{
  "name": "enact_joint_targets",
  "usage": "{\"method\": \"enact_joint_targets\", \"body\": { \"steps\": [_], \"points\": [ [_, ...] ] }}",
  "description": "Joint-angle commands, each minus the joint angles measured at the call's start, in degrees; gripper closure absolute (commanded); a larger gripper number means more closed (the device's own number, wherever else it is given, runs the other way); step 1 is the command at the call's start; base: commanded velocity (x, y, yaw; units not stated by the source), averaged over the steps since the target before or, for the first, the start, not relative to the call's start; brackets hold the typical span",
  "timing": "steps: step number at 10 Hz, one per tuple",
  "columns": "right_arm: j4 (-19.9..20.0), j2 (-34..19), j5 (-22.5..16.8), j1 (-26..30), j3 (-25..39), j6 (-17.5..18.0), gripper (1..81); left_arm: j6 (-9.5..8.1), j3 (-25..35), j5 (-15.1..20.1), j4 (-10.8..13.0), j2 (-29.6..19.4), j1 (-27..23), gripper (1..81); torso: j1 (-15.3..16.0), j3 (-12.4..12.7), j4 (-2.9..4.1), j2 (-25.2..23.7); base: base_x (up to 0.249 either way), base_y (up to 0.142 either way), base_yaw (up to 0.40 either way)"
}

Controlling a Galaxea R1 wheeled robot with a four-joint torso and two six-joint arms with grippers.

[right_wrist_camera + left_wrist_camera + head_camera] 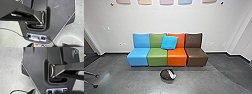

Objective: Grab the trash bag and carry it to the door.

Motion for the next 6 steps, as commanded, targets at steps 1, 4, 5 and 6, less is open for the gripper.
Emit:
{"method": "enact_joint_targets", "body": {
  "steps": [1, 4, 5, 6],
  "points": [
    [-0.3, -0.3, -3.2, 0.5, 0.3, 0.1, 1.0, 0.08, 0.0, 3.6, 0.0, -0.2, -1.2, 1.0, 0.0, 0.0, 0.00, 0.0, 0.137, 0.066, 0.000],
    [-0.3, -0.3, -3.2, 0.4, 0.5, 0.1, 1.0, 0.08, 0.0, 3.6, 0.1, -0.2, -1.2, 1.0, 0.0, 0.0, 0.00, 0.0, 0.138, 0.076, 0.000],
    [-0.3, -0.2, -3.2, 0.4, 0.4, 0.1, 1.0, 0.08, 0.0, 3.6, 0.1, -0.3, -1.2, 1.0, 0.0, 0.0, 0.00, 0.0, 0.138, 0.078, 0.000],
    [-0.3, -0.2, -3.2, 0.5, 0.6, 0.1, 1.0, 0.08, 0.0, 3.6, 0.0, -0.2, -1.2, 1.0, 0.0, 0.0, 0.00, 0.0, 0.138, 0.078, 0.000]
  ]
}}
